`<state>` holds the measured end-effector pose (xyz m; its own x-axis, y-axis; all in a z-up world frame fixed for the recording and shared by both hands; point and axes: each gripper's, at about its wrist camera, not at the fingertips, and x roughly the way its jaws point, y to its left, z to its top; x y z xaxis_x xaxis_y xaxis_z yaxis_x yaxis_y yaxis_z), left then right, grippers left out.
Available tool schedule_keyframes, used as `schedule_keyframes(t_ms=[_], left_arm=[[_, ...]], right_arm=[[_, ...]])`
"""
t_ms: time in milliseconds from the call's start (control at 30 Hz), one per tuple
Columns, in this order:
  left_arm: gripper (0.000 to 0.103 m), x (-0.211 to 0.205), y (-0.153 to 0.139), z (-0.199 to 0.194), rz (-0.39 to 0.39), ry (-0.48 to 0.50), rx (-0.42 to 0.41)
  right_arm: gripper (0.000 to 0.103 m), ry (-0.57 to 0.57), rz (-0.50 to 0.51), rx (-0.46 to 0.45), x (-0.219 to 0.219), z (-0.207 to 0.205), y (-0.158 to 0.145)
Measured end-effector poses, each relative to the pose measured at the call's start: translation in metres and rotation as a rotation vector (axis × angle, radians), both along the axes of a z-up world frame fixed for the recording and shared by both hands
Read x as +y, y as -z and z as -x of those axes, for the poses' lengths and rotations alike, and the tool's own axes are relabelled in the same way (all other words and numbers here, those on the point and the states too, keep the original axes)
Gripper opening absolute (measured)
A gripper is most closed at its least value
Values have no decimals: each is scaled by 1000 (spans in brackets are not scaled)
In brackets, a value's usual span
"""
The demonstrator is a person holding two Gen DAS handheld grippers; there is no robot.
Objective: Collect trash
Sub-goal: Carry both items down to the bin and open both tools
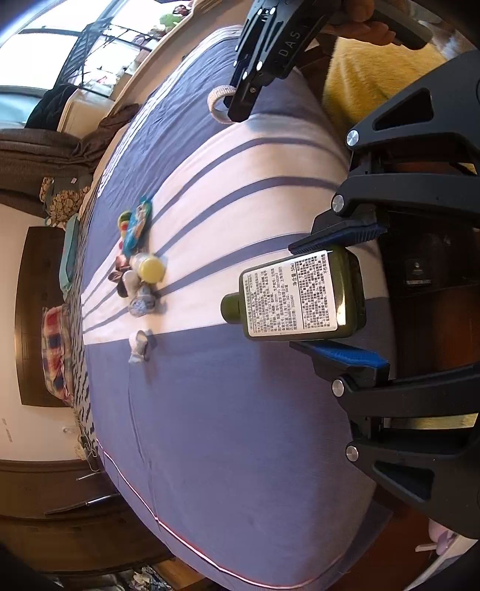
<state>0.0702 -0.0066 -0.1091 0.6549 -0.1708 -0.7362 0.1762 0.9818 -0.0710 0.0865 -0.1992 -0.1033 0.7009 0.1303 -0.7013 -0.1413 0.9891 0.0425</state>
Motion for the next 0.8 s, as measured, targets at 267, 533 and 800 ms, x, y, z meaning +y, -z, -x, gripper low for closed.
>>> schedule_keyframes(t_ms=[267, 533, 800], left_arm=[[42, -2, 23, 45, 5, 34, 55], [42, -10, 59, 66, 16, 61, 137], [42, -26, 99, 69, 17, 97, 243]], right_arm=[[26, -36, 4, 46, 3, 40, 22], [26, -60, -10, 146, 4, 56, 59], [26, -56, -20, 233, 5, 63, 96]])
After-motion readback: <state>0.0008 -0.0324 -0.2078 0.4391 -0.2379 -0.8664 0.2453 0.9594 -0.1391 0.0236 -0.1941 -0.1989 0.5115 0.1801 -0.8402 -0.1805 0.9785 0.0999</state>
